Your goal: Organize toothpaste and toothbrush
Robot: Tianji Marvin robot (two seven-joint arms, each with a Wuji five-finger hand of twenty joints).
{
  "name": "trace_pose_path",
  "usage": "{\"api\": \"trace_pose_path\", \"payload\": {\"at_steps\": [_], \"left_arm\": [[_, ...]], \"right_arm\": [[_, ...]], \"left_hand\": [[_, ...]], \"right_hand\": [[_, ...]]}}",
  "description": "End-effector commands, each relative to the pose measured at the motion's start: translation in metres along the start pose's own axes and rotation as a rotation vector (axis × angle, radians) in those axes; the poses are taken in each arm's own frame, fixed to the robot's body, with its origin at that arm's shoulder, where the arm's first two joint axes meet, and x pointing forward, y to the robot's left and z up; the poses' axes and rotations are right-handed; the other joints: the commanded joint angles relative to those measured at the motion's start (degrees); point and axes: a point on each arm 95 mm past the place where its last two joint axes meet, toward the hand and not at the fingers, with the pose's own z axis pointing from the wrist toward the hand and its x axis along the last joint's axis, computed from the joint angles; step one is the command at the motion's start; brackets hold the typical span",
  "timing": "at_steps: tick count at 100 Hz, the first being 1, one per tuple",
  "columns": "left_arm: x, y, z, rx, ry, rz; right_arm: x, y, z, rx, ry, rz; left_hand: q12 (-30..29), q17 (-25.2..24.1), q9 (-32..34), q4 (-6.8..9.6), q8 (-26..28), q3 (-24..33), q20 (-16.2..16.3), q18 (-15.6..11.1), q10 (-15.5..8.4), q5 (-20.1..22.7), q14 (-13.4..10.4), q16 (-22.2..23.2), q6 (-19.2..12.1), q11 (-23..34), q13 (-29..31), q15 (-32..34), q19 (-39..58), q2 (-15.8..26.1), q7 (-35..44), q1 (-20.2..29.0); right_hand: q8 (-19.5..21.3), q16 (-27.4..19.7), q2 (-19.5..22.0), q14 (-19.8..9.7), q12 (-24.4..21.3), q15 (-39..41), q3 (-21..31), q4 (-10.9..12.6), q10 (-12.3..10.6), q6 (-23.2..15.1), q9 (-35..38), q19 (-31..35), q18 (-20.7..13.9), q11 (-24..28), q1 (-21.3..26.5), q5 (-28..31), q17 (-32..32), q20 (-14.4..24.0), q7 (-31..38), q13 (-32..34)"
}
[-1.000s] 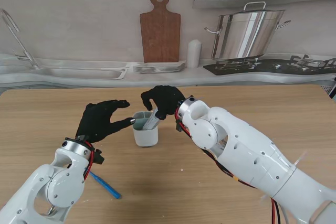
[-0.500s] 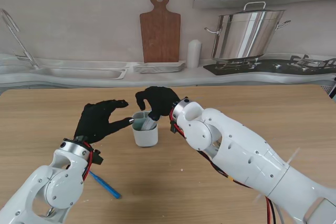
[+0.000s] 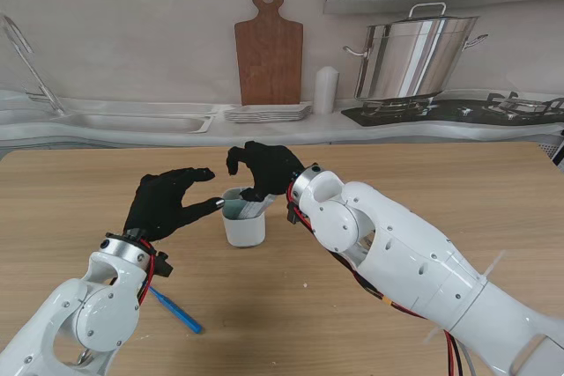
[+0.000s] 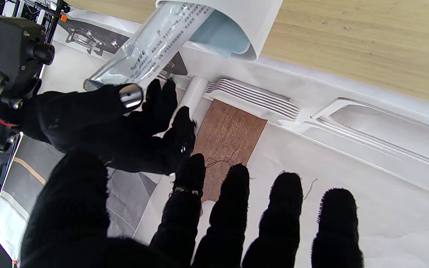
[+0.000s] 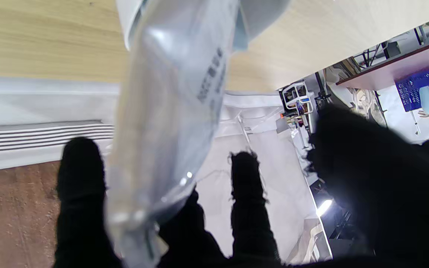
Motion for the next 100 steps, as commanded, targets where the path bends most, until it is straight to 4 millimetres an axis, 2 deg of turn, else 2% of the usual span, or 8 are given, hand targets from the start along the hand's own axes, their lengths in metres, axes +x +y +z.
{"api": "trace_pose_path", "payload": {"at_steps": [1,16,30,44,57,77,85,100], "left_arm": [[0.004,-0.002,-0.001,-0.002,0.007,-0.006],[0.003,-0.002,-0.001,-0.006,0.0,-0.009],[0.003,-0.002,-0.001,-0.007,-0.005,-0.011],[0.003,-0.002,-0.001,-0.004,-0.003,-0.007],[0.003,-0.002,-0.001,-0.009,-0.003,-0.003],[-0.003,-0.006,-0.009,-0.072,-0.003,0.028],[-0.008,-0.007,-0.015,-0.116,-0.004,0.045],[-0.019,-0.005,-0.032,-0.196,0.003,0.079]], "right_arm": [[0.005,0.0,-0.002,-0.002,0.032,0.0],[0.006,0.009,-0.01,-0.029,0.046,0.023],[0.004,0.026,-0.025,-0.043,0.069,0.007],[-0.001,0.045,-0.046,-0.101,0.058,0.019],[-0.013,0.057,-0.07,-0.144,0.027,0.037],[-0.035,0.053,-0.106,-0.167,-0.032,0.065],[-0.042,0.047,-0.121,-0.176,-0.043,0.061],[-0.05,0.034,-0.148,-0.206,-0.045,0.032]], "left_hand": [[1.95,-0.37,0.33,-0.51,0.83,1.0,0.5,0.68,-0.2,-0.15,0.43,-0.02,-1.19,0.95,0.61,0.34,0.24,-0.19,-0.4,0.27],[1.94,-0.2,0.25,-0.49,0.84,1.02,0.53,0.68,-0.06,-0.05,0.38,-0.01,-1.18,0.9,0.67,0.35,0.33,-0.28,-0.38,0.36],[1.95,-0.05,0.23,-0.5,0.82,1.0,0.78,0.63,-0.06,-0.09,0.55,0.0,-1.17,0.92,0.47,0.31,0.82,-0.19,-0.45,0.3],[1.97,0.17,0.29,-0.51,0.83,0.99,1.46,0.61,-0.15,-0.13,0.45,0.13,-1.19,0.98,0.82,0.54,1.91,-0.24,-0.43,0.32],[2.07,0.69,1.05,-0.5,0.88,1.02,2.64,0.45,-0.17,0.07,0.47,0.51,-1.25,1.24,1.81,1.11,3.52,-0.18,-0.32,0.36],[3.14,5.43,4.75,-0.38,1.67,0.88,14.45,-2.56,-0.62,1.36,0.0,7.35,-1.73,2.47,8.73,6.51,16.11,0.28,1.3,0.58],[3.68,7.66,5.86,-0.27,1.94,0.79,19.22,-3.83,-0.87,1.59,-0.57,11.68,-1.85,3.16,11.49,9.53,21.09,0.67,1.95,0.77],[4.88,13.53,8.55,0.09,2.79,0.71,25.36,-6.58,-1.45,1.97,-0.6,19.65,-2.07,5.46,16.98,15.95,29.1,1.45,4.3,0.84]], "right_hand": [[-1.86,-2.02,2.31,1.23,-1.88,-3.57,-4.22,-0.79,1.62,0.92,-4.12,-2.97,1.73,-3.01,-5.71,-5.92,-6.19,-0.07,-2.2,-4.1],[-8.01,-5.99,7.9,3.68,-4.62,-11.88,-11.44,-0.92,1.58,2.64,-10.14,-8.48,0.29,-8.46,-11.02,-11.98,-18.23,-2.23,-9.44,-13.37],[-11.68,-8.22,11.33,4.89,-5.96,-15.58,-14.87,-0.72,1.79,3.51,-11.89,-9.01,-2.71,-11.26,-13.2,-12.05,-20.17,-3.31,-15.38,-17.55],[-8.91,-4.79,11.11,3.75,-4.2,-8.09,-15.57,-0.33,2.22,4.35,-5.06,-0.8,-6.98,-7.8,-12.49,-11.92,-5.9,1.06,-8.47,-9.83],[-6.74,-0.11,9.48,1.79,-1.7,0.58,-14.74,-0.41,0.11,2.53,3.77,5.4,-11.94,-2.55,-11.32,-8.82,6.69,3.7,-4.65,0.29],[-5.35,5.99,7.59,1.78,-0.14,8.72,-13.15,-1.23,-0.94,2.61,11.59,17.72,-13.98,-0.03,-11.23,-4.13,11.76,11.35,-4.84,7.86],[-5.18,6.5,7.41,1.13,-0.35,8.2,-12.98,-1.48,-1.61,1.86,12.73,20.36,-15.36,-0.82,-11.88,-2.79,9.09,16.27,-5.62,8.45],[-5.18,4.09,7.1,-0.26,-1.53,2.83,-12.77,-1.57,-3.44,0.76,16.92,19.68,-13.83,-3.88,-12.29,0.69,3.08,20.22,-7.01,12.15]]}}
